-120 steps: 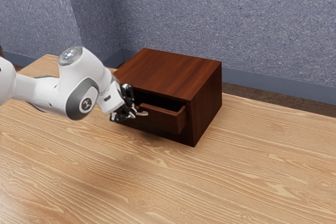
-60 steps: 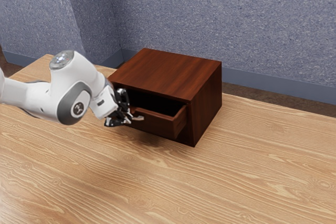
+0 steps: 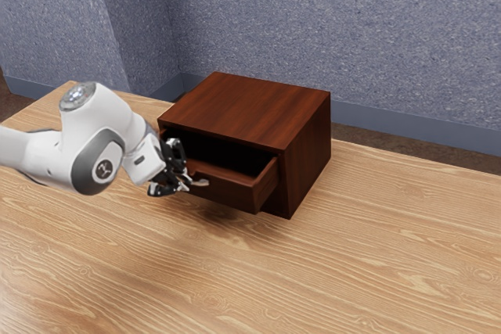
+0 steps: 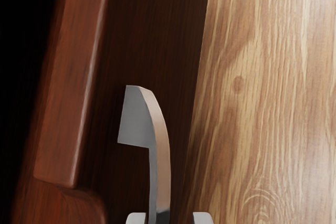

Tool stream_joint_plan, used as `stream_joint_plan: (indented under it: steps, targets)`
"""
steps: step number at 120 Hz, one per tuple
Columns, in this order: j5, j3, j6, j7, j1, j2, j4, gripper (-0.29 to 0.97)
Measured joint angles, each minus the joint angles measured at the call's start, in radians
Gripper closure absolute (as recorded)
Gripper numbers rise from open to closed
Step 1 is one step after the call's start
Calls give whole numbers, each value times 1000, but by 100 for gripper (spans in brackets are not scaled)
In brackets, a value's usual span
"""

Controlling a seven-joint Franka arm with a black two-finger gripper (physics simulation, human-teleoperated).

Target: Pull the drawer handle with one arm to open the drawer

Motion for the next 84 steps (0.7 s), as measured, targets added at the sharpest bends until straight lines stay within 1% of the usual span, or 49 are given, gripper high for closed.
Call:
stream_joint_plan:
  steps: [84]
  targets:
    - [-5,4,24,2,3,-102,-104,65]
